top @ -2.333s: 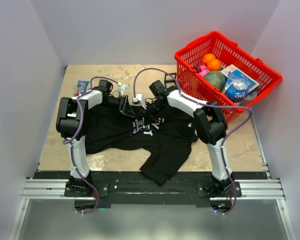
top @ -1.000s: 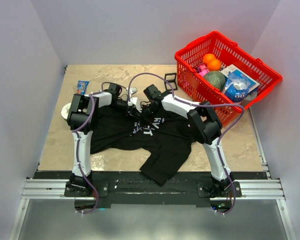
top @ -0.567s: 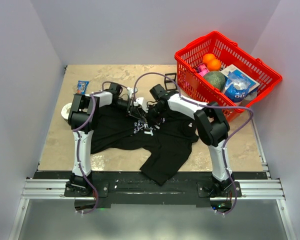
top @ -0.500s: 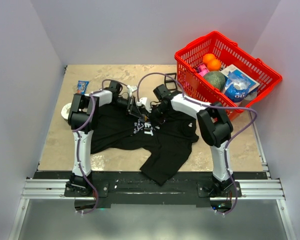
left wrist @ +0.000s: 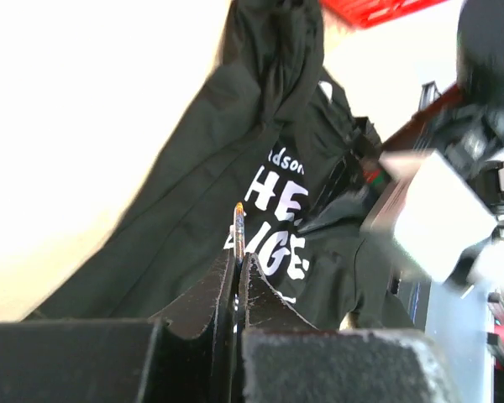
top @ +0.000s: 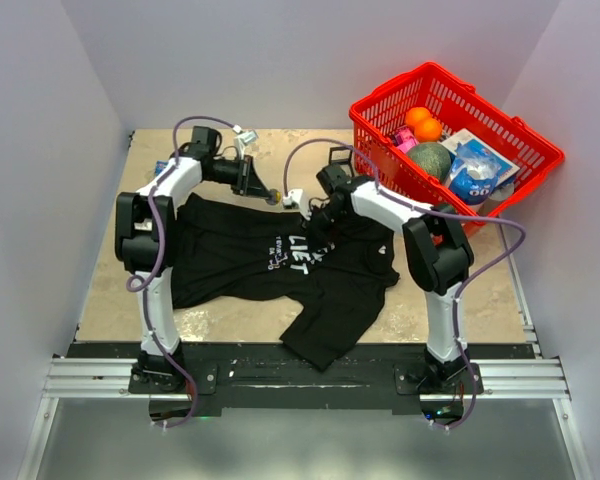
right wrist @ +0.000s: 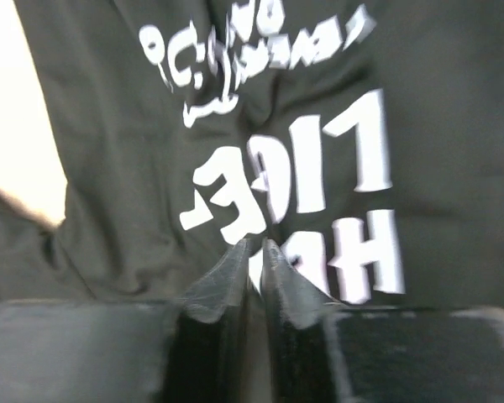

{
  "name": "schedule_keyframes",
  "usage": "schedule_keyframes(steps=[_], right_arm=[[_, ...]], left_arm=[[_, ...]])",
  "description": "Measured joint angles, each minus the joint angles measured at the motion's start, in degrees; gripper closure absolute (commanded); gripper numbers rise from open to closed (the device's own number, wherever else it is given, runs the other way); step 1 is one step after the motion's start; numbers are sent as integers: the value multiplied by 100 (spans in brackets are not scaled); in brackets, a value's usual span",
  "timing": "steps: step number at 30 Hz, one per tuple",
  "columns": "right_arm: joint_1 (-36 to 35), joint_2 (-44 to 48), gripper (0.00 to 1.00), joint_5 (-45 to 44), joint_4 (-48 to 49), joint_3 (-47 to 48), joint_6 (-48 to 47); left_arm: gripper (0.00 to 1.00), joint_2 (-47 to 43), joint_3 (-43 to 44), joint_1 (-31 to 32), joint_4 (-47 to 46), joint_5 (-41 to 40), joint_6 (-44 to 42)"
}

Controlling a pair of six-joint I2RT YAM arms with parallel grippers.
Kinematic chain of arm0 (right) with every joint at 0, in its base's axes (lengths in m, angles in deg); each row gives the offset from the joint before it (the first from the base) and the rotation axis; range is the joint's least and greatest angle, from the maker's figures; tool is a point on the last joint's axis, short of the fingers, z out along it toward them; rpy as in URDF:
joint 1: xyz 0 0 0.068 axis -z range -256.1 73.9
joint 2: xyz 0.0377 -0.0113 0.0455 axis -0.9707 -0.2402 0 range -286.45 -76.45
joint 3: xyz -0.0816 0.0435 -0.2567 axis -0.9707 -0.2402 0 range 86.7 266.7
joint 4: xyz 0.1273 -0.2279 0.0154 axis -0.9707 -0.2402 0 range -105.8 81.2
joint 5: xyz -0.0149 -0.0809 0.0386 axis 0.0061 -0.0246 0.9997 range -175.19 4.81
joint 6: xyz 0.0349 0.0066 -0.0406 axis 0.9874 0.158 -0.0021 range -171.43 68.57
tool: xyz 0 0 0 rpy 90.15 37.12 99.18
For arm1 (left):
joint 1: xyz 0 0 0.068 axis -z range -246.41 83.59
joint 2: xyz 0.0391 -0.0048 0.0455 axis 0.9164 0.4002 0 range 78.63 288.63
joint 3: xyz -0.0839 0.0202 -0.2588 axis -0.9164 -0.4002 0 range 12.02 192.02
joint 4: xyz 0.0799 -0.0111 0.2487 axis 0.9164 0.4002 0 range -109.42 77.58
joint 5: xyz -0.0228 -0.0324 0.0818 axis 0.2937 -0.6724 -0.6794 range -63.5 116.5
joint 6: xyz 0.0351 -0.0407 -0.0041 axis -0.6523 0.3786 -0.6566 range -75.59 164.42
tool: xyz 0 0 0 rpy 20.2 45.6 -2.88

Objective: Remove the brooch from the garment

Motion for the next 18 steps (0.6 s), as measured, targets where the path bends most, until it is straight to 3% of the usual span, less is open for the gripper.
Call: schedule_keyframes(steps=[1,4,10,11,14,18], right_arm=[[57,0,71,111,-103,201,-31],[260,44,65,378,-177,789,-96],[461,444,60,603,96,1001,111],[457,470,48,647,186,1001,229],[398,476,41,782,522,973,621],[247,802,44,590,1272,448,555]], left_arm=[[100,-92,-50,-63,-20,92,-74],[100,-334,-291,-275,-24,258,-269],[100,-892,-857,-234,-22,229,-577],[100,-951,-901,-212,-48,240,-566],[100,-979,-977,-170,-293,520,-175],[100,-975,-1543,-199,-1202,1174,999]])
